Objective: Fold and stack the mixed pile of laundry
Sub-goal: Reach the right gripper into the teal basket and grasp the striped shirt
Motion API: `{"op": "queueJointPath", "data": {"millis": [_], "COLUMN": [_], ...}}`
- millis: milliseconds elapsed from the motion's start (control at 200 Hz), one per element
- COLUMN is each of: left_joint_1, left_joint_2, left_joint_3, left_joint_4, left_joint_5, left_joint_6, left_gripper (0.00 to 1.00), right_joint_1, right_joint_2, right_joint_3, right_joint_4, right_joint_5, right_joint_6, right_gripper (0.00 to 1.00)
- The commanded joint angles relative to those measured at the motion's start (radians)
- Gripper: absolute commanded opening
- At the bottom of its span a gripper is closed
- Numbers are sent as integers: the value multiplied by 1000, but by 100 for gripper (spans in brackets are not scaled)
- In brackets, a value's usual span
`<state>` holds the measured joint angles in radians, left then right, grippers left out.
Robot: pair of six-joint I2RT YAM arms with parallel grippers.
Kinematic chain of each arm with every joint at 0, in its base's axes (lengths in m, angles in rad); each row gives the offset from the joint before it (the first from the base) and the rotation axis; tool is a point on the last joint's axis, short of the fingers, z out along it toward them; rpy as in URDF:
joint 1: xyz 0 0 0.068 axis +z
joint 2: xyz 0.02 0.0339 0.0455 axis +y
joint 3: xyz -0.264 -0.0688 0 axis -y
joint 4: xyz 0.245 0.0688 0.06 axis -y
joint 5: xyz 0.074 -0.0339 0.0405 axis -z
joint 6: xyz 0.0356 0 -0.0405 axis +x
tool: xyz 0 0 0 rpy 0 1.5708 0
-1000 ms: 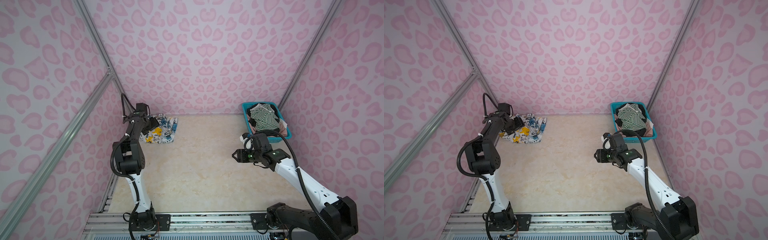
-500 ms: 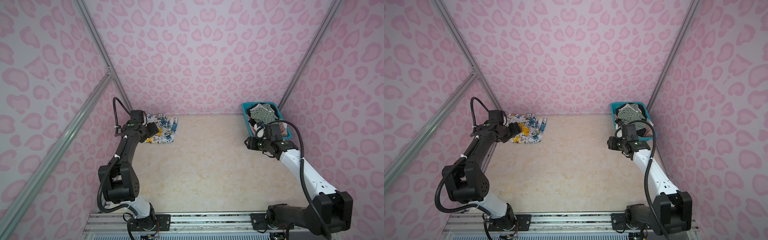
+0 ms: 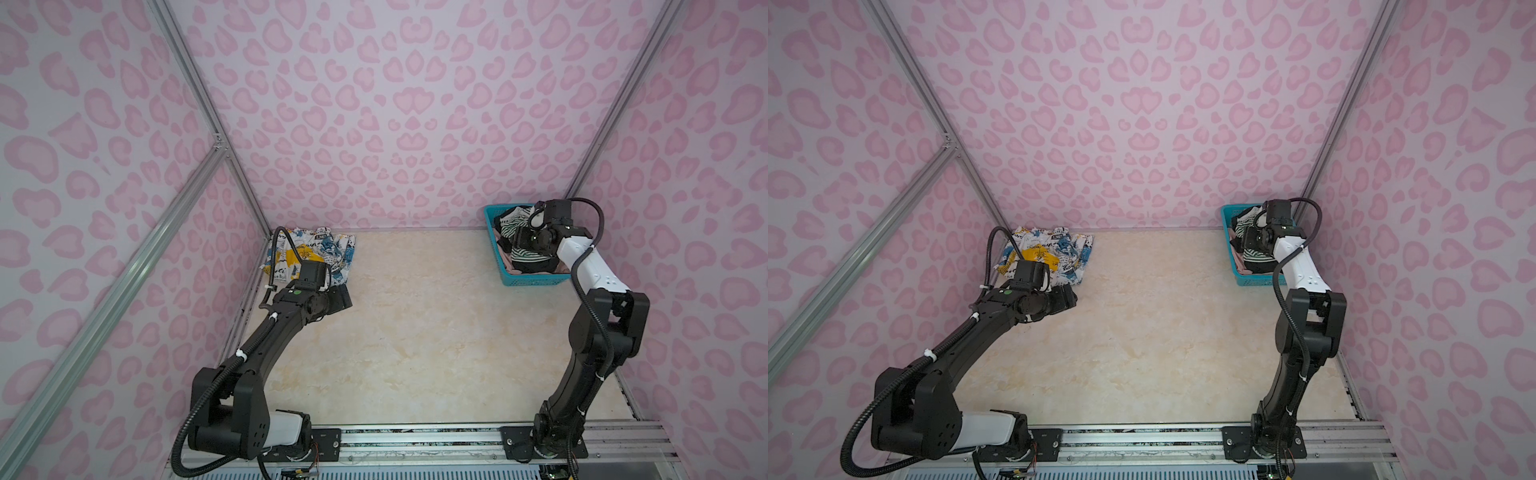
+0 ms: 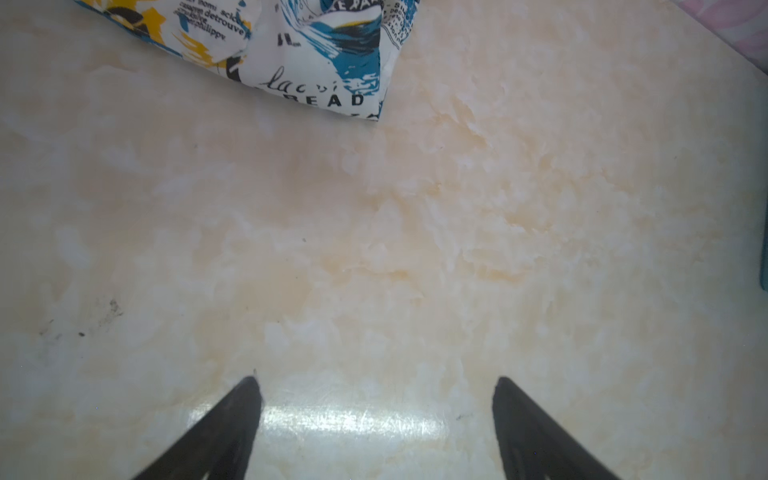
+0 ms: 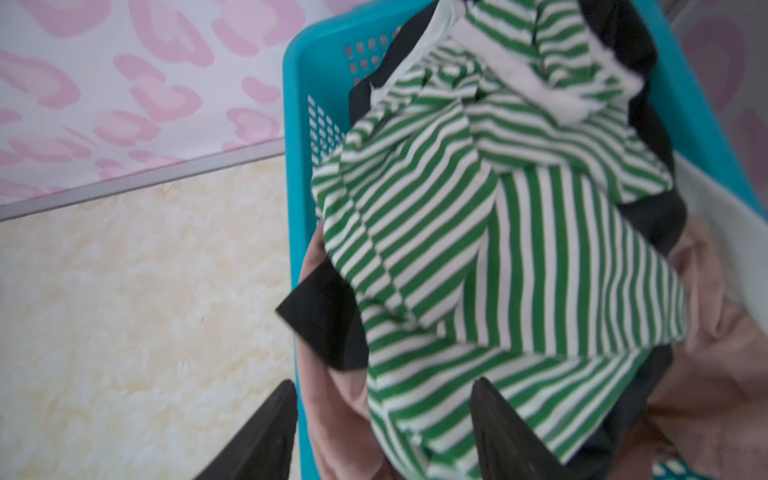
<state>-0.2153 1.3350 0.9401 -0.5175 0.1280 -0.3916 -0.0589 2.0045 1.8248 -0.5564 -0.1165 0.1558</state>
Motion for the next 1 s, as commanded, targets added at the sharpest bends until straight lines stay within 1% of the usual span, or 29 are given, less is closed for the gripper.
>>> {"op": "queueJointPath", "data": {"millis": [0, 95, 140, 210, 270, 380, 540, 710, 850, 995], "left_joint_1": [-28, -44, -48, -51, -52, -53, -54, -54, -54, -54], "left_joint_2": [-51, -85, -97, -111, -118, -113, -102, -87, -76, -74], "left_joint_3": [-35, -59, -67, -75, -80, -75, -55, -38, -48, -57], "left_joint_4": [28, 8, -2, -20, -30, -46, -58, -57, -40, -19], "left_joint_5": [-30, -35, -38, -39, -41, -49, -58, -53, -54, -43], "left_joint_6": [-32, -36, -36, -32, -28, -19, -18, -20, -33, -47], "left_gripper": [90, 90, 90, 90, 89, 89, 89, 89, 88, 88], "right_joint_1": [-4, -3, -4, -4, -3, -2, -2, -3, -4, -3], "right_joint_2": [110, 216, 266, 336, 364, 369, 290, 126, 8, -128], "right_joint_3": [138, 273, 344, 432, 454, 426, 310, 233, 203, 111], "right_joint_4": [-90, -135, -185, -254, -276, -273, -194, -130, -124, -61], "right_joint_5": [12, 17, 20, 14, 3, 18, 8, -5, -41, -107], "right_joint_6": [-79, -109, -115, -123, -119, -100, -65, -59, -67, -55], "right_gripper": [67, 67, 67, 64, 61, 50, 27, 8, 1, 0]}}
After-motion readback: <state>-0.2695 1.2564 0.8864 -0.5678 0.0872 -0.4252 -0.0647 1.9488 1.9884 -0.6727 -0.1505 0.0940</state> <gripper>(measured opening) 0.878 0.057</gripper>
